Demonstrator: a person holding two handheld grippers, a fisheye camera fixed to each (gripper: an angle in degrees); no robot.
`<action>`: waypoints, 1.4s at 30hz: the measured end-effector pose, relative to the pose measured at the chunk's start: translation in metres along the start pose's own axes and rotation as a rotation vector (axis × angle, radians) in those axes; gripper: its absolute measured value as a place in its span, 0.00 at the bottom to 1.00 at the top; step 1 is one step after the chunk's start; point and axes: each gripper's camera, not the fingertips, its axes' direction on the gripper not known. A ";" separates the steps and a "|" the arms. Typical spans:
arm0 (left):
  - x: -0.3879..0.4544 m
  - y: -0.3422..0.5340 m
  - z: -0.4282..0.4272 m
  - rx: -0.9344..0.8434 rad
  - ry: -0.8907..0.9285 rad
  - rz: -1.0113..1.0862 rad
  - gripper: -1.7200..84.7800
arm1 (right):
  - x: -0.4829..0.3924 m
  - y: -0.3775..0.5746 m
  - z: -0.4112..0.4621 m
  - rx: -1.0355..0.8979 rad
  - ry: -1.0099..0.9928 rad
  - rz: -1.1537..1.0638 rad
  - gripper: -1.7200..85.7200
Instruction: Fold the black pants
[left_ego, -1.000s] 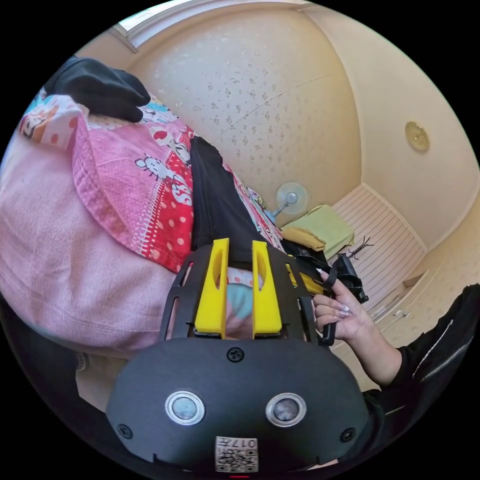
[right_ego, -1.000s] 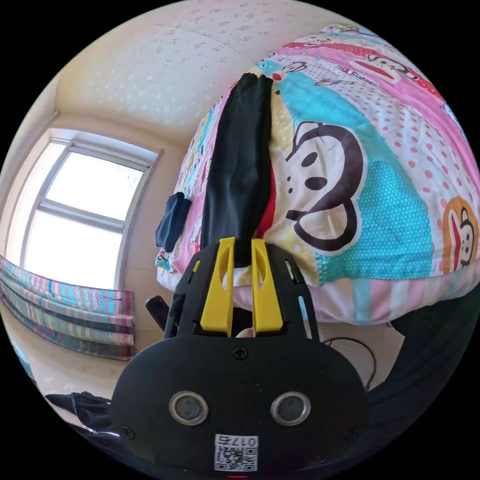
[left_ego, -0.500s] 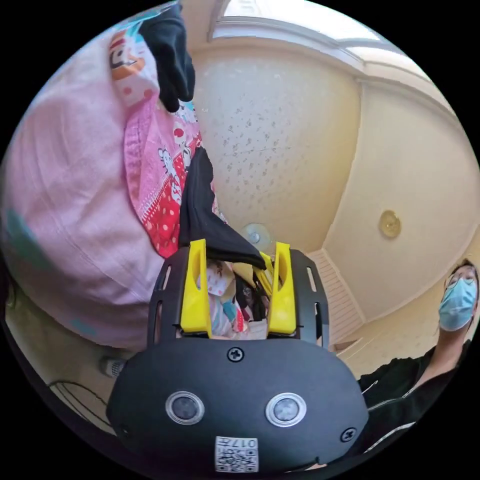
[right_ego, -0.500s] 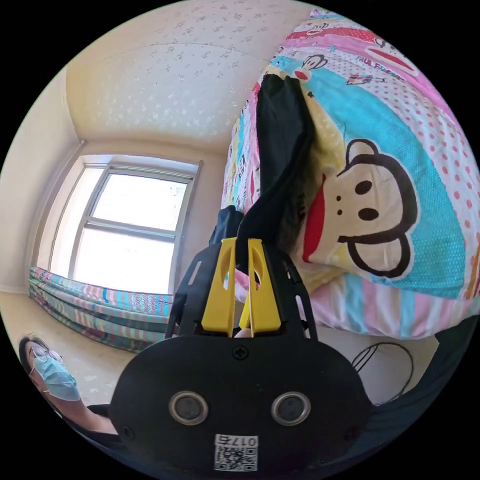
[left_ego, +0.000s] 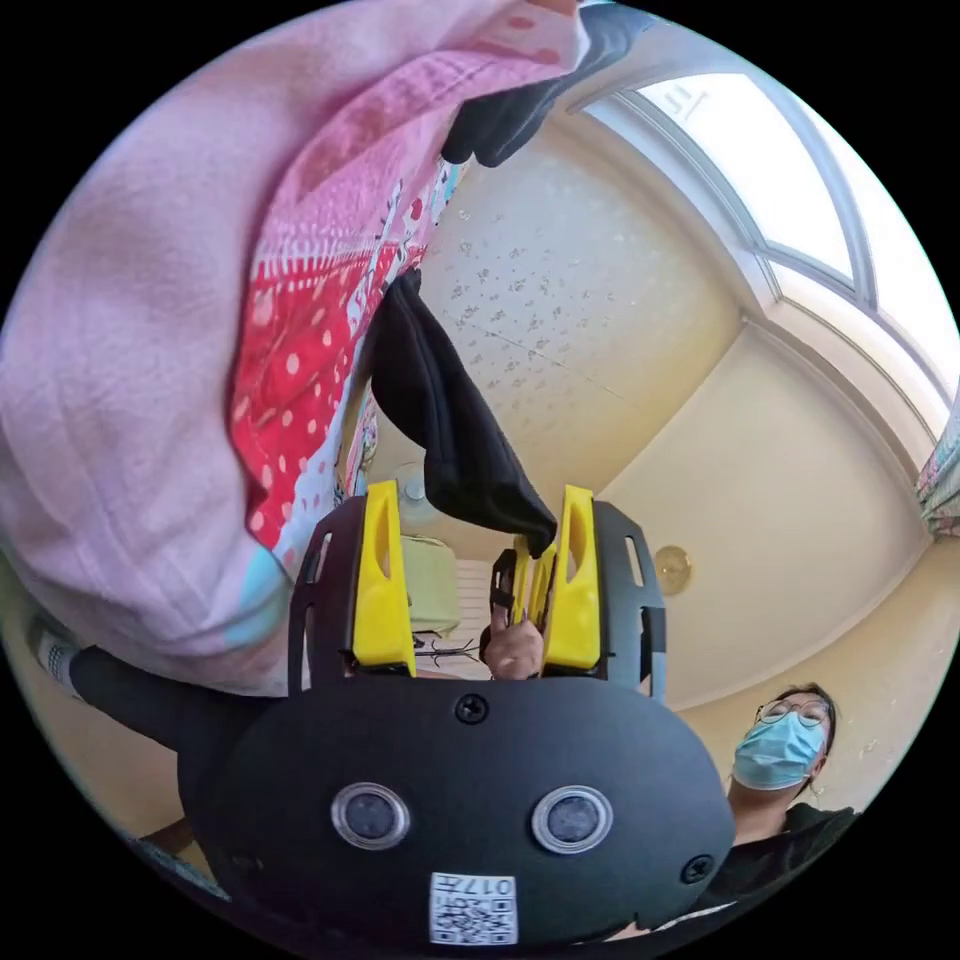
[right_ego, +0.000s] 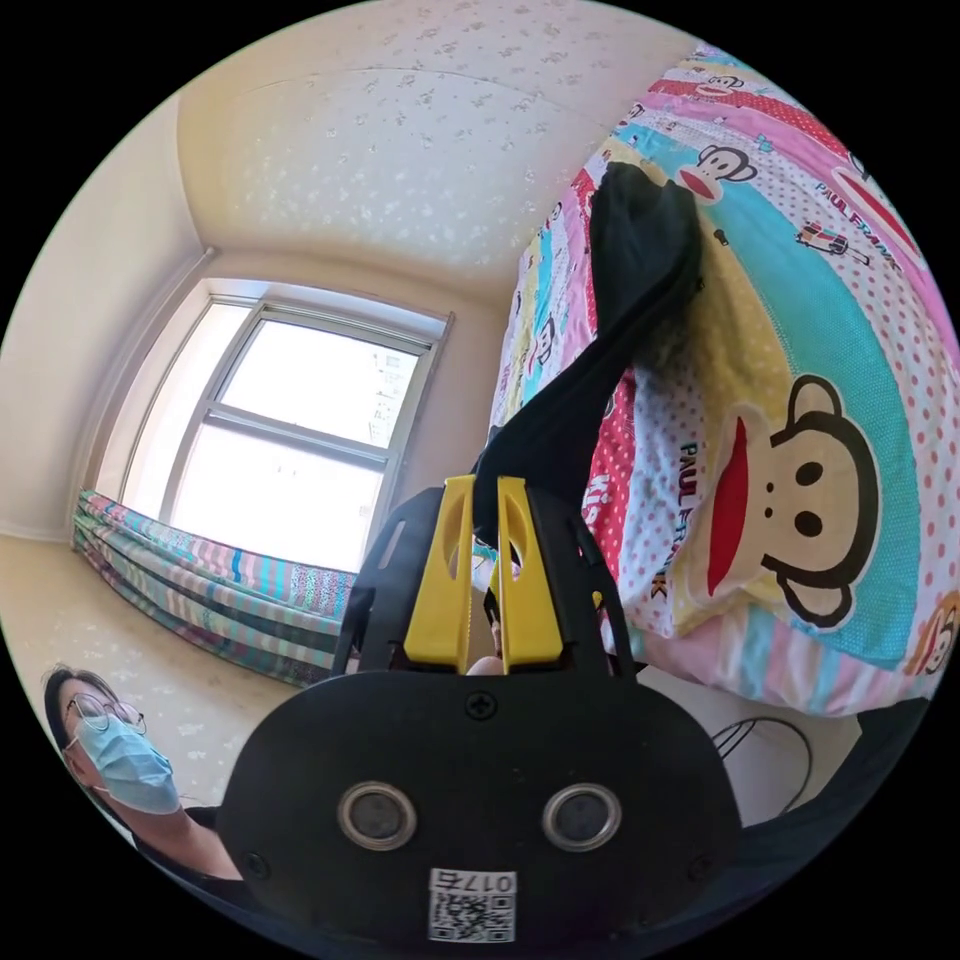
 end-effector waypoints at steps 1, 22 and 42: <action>-0.002 -0.003 0.003 0.002 0.010 -0.006 0.26 | 0.003 0.002 -0.007 0.006 -0.004 0.010 0.05; 0.081 0.151 0.008 -0.726 -0.243 0.402 0.10 | 0.013 0.161 -0.123 -0.233 0.000 -0.254 0.07; 0.034 -0.088 0.247 -0.469 -0.273 0.422 0.13 | 0.067 -0.144 0.012 -0.022 0.069 -0.185 0.09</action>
